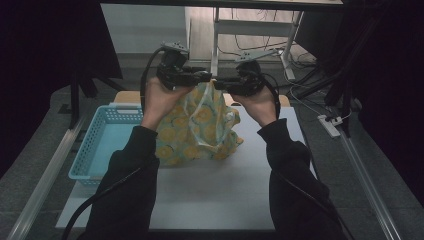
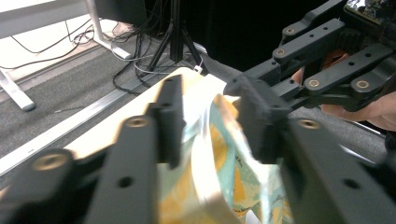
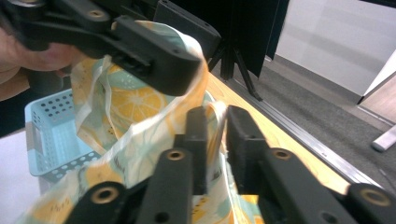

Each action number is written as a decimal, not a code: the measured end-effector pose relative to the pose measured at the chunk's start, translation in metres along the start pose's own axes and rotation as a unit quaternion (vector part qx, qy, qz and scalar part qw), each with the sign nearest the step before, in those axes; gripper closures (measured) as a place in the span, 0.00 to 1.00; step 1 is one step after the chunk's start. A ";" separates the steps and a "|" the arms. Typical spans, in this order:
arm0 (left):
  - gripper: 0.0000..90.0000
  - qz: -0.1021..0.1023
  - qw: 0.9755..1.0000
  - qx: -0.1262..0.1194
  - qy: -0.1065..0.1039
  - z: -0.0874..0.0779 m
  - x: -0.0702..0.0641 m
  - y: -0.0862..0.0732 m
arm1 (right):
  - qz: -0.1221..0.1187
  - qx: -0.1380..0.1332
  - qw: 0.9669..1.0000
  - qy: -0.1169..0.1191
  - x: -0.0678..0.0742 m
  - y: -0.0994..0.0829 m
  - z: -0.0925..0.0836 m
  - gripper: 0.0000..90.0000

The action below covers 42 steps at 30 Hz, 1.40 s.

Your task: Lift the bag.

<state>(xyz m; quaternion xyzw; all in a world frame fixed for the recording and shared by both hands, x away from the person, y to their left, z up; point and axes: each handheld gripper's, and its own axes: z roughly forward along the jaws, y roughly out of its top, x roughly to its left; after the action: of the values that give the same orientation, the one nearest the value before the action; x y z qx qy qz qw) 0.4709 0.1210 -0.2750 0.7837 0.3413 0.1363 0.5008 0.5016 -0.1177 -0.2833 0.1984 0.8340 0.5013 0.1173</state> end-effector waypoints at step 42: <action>0.00 0.018 0.999 0.041 0.022 -0.073 -0.013 -0.124 | 0.035 -0.006 0.999 0.002 0.011 -0.100 -0.024 0.22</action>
<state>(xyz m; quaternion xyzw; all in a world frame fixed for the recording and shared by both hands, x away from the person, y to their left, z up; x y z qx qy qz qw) 0.3713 0.1954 -0.3481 0.8066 0.3433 0.1488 0.4577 0.4610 -0.1740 -0.3604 0.2256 0.8235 0.5110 0.0990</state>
